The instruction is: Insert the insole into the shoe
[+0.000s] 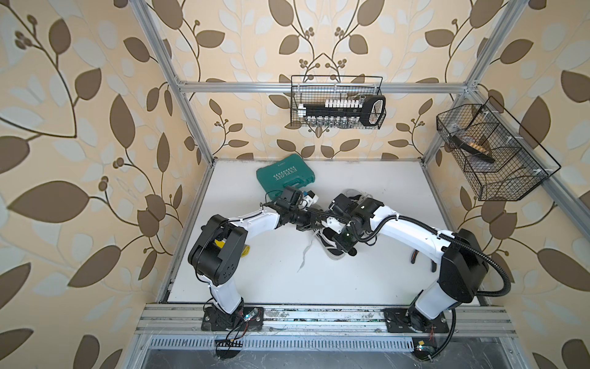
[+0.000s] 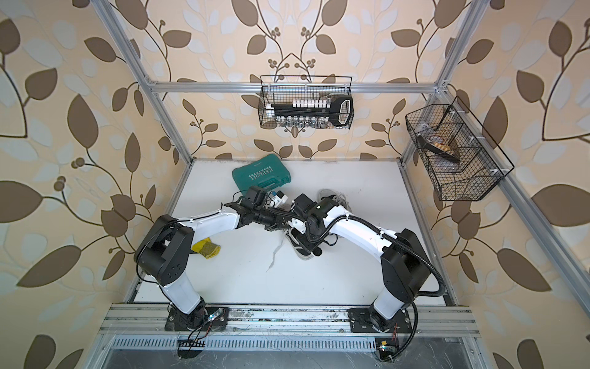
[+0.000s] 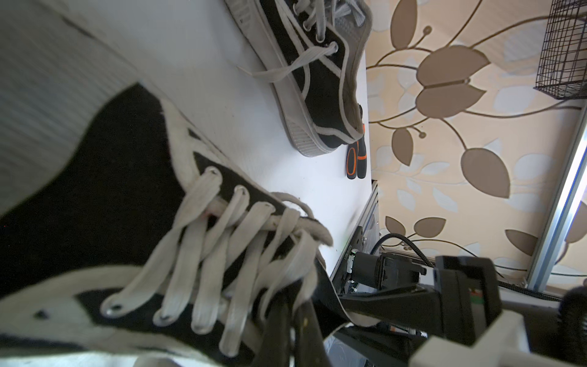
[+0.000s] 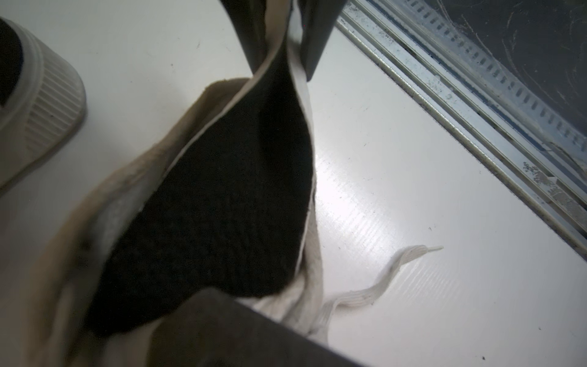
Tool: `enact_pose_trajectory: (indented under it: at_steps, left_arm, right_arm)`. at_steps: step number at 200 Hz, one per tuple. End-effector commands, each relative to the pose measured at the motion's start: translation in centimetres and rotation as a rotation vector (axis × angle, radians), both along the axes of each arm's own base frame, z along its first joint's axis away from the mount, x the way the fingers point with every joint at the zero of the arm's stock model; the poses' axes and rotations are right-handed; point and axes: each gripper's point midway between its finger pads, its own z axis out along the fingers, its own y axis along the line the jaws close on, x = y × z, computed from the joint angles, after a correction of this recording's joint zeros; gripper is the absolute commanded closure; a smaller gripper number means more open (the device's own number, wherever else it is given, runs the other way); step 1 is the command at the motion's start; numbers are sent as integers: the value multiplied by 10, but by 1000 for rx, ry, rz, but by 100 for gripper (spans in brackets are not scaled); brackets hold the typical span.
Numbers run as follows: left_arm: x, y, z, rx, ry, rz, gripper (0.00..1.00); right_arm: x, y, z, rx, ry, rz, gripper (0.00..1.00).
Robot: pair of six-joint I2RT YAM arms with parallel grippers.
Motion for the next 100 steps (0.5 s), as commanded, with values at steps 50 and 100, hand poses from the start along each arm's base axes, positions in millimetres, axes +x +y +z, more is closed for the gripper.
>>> enact_pose_trajectory:
  at_steps: [50, 100]
  left_arm:
    - [-10, -10, 8, -46, 15, -82, 100]
    - [-11, -11, 4, -62, 30, -81, 100]
  right_arm:
    - [13, -5, 9, -4, -85, 13, 84]
    - [43, 28, 3, 59, -137, 85, 89]
